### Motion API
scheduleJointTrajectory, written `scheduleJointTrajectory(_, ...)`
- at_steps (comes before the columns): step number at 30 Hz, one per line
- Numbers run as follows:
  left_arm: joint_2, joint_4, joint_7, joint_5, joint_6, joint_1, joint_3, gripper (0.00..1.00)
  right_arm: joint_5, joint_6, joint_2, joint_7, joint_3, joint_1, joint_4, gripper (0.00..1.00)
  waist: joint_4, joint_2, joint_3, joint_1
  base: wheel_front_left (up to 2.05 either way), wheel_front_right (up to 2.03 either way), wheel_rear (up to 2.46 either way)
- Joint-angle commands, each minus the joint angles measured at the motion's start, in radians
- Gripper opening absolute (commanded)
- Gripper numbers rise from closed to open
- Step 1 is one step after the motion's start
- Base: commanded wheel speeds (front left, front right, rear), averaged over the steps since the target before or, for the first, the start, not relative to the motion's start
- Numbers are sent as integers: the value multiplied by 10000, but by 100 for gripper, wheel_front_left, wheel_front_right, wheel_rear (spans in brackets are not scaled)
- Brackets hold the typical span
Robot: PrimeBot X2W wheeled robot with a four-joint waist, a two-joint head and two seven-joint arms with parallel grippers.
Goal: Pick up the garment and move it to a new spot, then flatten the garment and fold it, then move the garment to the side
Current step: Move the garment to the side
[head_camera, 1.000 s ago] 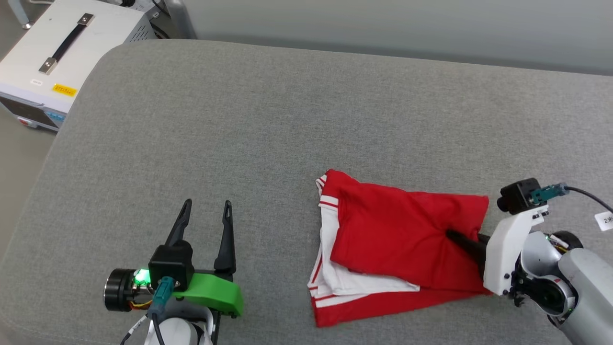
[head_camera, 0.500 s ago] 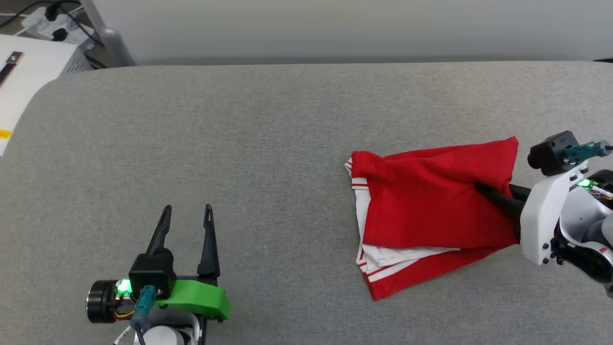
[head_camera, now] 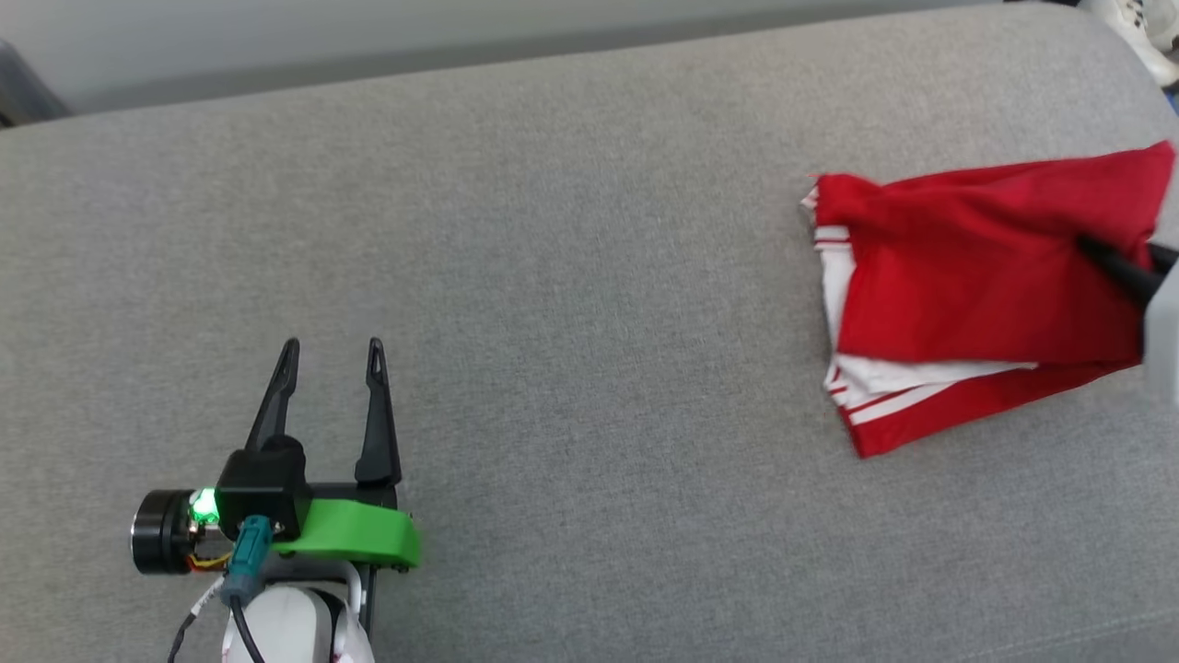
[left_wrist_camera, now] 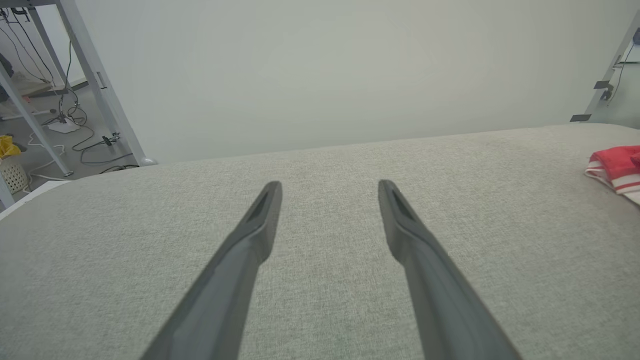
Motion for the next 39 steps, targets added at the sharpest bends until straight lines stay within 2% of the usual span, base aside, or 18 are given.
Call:
scheduleJointTrajectory(1,128,-108,-57,76,-64,-225,-5,100,-112,-9,-151,-30,-106,-351,293,0,-332,-1,929,0,0,0,0)
scheduleJointTrajectory(5,241,-322,-57,162,-127,-565,-48,100,-631,-9,-569,28,-129,-963,1238,0,-154,-1,1598,0,0,0,0)
scheduleJointTrajectory(10,342,-563,-57,219,-120,-931,-40,100,-1087,-9,-749,-90,-352,-1772,2553,0,31,-1,2248,0,0,0,0)
scheduleJointTrajectory(17,409,-736,-57,229,-67,-1168,-13,100,-1504,-9,-621,-395,-893,-2624,4244,0,221,-1,2659,0,0,0,0)
scheduleJointTrajectory(23,410,-755,-57,204,-19,-1175,-10,100,-1667,-9,-178,-665,-1123,-2948,5210,0,297,-1,2576,0,0,0,0)
scheduleJointTrajectory(24,404,-743,-57,197,-12,-1170,-15,100,-1723,-9,-114,-760,-1181,-2972,5394,39,322,-1,2504,0,0,0,0)
scheduleJointTrajectory(25,399,-732,-57,187,-6,-1163,-14,100,-1747,-9,-61,-807,-1227,-2970,5547,100,343,-1,2437,0,0,0,0)
scheduleJointTrajectory(31,298,-576,-57,91,66,-954,-30,100,-1961,-9,103,-1524,-1457,-2816,5975,100,557,-1,1677,0,0,0,0)
scheduleJointTrajectory(39,118,-284,-57,-119,159,-288,-14,100,-2677,-9,435,-4149,-2014,-2117,5159,100,942,-1,435,0,0,0,0)
